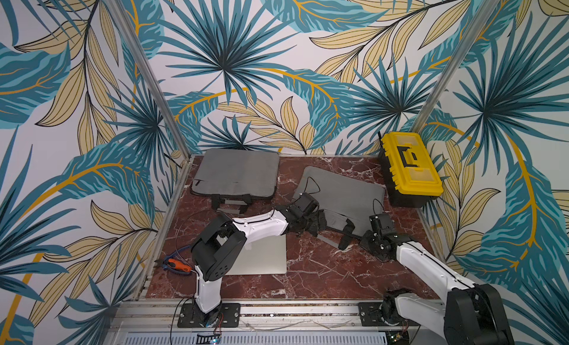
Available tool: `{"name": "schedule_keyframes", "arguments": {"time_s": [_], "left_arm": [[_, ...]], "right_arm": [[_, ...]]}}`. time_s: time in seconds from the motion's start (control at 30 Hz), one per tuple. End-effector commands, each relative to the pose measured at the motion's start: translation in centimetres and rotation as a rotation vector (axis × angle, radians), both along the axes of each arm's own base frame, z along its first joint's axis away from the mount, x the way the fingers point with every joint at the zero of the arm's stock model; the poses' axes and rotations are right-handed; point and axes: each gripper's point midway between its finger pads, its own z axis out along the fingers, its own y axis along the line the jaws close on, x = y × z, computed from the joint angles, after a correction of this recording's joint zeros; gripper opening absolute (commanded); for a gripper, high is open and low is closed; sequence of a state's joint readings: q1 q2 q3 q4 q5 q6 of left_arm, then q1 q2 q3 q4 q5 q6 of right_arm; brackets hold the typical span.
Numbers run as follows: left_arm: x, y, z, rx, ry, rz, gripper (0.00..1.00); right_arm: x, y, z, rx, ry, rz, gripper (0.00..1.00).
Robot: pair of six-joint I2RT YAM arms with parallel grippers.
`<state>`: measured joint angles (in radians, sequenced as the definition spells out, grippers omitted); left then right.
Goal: Open the zippered laptop bag and take out the laptop
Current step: Unzip the zipper on the zippered laptop bag.
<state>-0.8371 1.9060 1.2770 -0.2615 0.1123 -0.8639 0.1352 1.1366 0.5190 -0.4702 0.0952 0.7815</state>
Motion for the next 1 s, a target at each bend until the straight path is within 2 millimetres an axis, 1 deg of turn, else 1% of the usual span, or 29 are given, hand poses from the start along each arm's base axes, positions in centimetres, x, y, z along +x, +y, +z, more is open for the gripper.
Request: {"name": "schedule_keyframes", "arguments": {"time_s": [0.0,0.1,0.27,0.47,0.6,0.7,0.83,0.93,0.97], "left_arm": [[1.1,-2.3,2.0,-0.058,-0.038,-0.048,1.0],[1.5,-2.8,1.1,-0.049,-0.034,-0.059,0.98],[2.6,-3.1,-0.2,-0.035,-0.026,-0.054,0.95],[4.9,-2.6,-0.7,-0.027,-0.052,-0.081,0.92],[6.8,-1.5,-0.8,-0.043,-0.051,-0.09,0.9],[7.7,-1.2,-1.0,-0.051,-0.058,-0.119,0.89],[8.6,-0.8,-0.6,-0.09,-0.06,-0.178,0.89],[8.7,0.1,0.5,-0.087,-0.082,-0.196,0.89],[8.5,0.8,0.7,-0.062,-0.084,-0.197,0.89]], "right_arm": [[0.1,0.7,-0.1,0.015,-0.001,0.027,0.0],[0.2,0.9,-0.1,0.018,-0.003,0.032,0.0],[0.4,1.7,-0.2,0.031,-0.007,0.049,0.0],[0.6,3.3,-0.5,0.034,-0.011,0.086,0.0],[0.8,5.1,-1.0,0.021,-0.001,0.14,0.0],[1.2,6.8,-1.4,0.015,0.01,0.179,0.0],[2.1,9.3,-1.6,0.036,0.004,0.222,0.0],[2.5,10.5,-1.8,0.033,0.008,0.247,0.0],[2.6,10.7,-1.8,0.033,0.01,0.251,0.0]]}}
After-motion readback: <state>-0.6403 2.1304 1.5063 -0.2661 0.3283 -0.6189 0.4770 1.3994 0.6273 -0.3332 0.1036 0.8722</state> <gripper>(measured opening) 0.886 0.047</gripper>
